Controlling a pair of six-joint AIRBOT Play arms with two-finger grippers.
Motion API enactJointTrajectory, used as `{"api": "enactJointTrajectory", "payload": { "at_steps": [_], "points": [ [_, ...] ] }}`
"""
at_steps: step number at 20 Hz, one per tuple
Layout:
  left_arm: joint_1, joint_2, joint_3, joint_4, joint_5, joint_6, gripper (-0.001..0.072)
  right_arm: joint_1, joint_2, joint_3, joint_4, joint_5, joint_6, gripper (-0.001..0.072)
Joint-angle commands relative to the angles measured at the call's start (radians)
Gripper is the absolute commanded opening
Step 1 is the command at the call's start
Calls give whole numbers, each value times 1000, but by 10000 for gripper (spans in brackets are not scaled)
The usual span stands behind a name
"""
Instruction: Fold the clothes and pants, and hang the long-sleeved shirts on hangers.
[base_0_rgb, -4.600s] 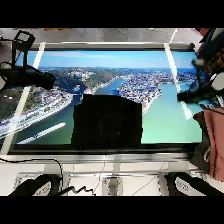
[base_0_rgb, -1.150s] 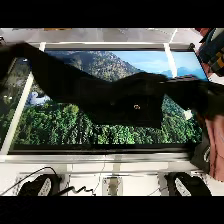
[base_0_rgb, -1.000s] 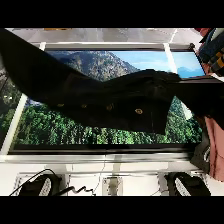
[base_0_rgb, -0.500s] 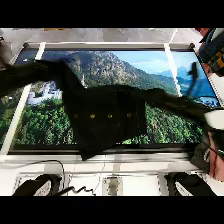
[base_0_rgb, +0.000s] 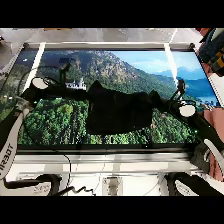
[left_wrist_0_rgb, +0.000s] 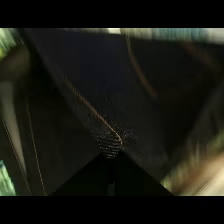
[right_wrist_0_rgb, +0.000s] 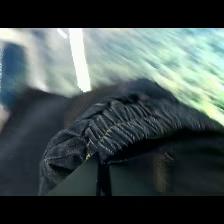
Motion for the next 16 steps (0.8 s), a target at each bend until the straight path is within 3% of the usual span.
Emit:
{"api": "enactJointTrajectory", "payload": {
  "at_steps": [1, 4, 7, 8, 9, 10, 11, 12, 13, 14, 16],
  "points": [
    [-8, -32, -2, 174, -290, -65, 33, -137, -21, 2, -181, 400, -74, 30],
    [-28, -32, -15, 178, -360, -128, 33, -211, -23, 1, -296, 697, -180, 30],
    [-91, -49, -55, 178, -357, -128, 33, -216, -23, 0, -352, 777, -181, 30],
    [-110, -57, -67, 178, -356, -128, 34, -216, -23, 0, -353, 776, -190, 73],
    [-130, -67, -77, 178, -352, -128, 38, -216, -23, 0, -353, 748, -212, 330],
    [-146, -81, -81, 178, -349, -128, 47, -216, -23, 0, -354, 701, -214, 648],
    [-158, -95, -81, 178, -349, -128, 142, -216, -23, 0, -354, 651, -211, 692],
    [-166, -108, -81, 178, -349, -128, 336, -216, -27, 0, -356, 600, -182, 692],
    [-171, -121, -81, 177, -348, -128, 574, -216, -38, 0, -357, 560, -152, 692],
    [-173, -132, -81, 177, -345, -129, 708, -217, -57, 0, -357, 541, -130, 692],
    [-173, -146, -81, 177, -345, -132, 706, -224, -121, 0, -349, 536, -113, 691]
  ]
}}
